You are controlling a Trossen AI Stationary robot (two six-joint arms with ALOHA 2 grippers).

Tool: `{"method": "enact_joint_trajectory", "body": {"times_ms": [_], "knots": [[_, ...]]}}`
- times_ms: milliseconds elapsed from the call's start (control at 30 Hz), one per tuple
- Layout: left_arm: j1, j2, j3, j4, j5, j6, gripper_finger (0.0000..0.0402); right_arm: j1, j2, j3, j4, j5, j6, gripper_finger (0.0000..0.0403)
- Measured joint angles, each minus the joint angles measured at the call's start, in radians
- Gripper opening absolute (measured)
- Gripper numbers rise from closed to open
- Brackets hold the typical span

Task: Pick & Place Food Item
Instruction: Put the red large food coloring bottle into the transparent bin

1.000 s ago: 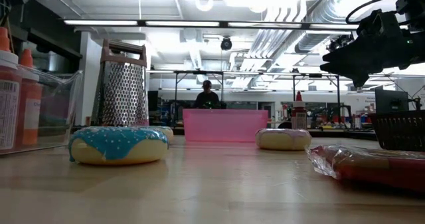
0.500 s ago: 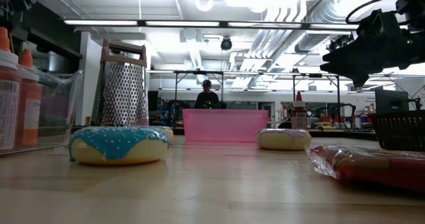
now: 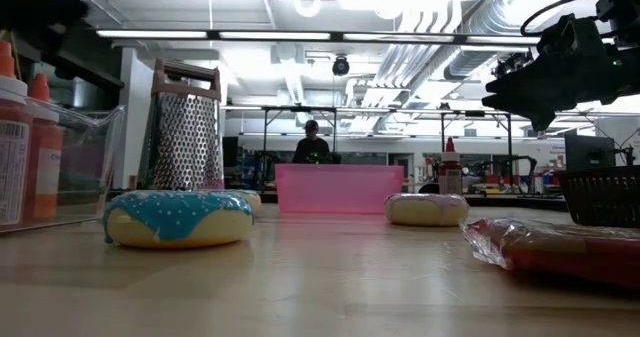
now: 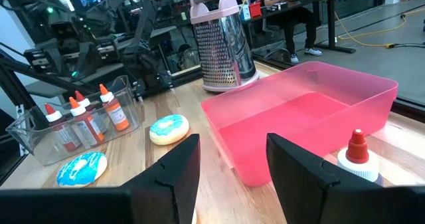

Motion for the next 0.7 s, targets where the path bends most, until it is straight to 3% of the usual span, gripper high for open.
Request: {"method": "enact_joint_trajectory", "body": {"times_ms": [467,700], "knots": [[0.54,0.047,0.0,0.184,0.488,0.322,0.0152,0.0,0.0,0.0,0.0,0.0,0.0,0.016],[0.742,0.13,0.0,0.302,0.664,0.356,0.0152,0.0,0.0,0.0,0.0,0.0,0.0,0.016]]}}
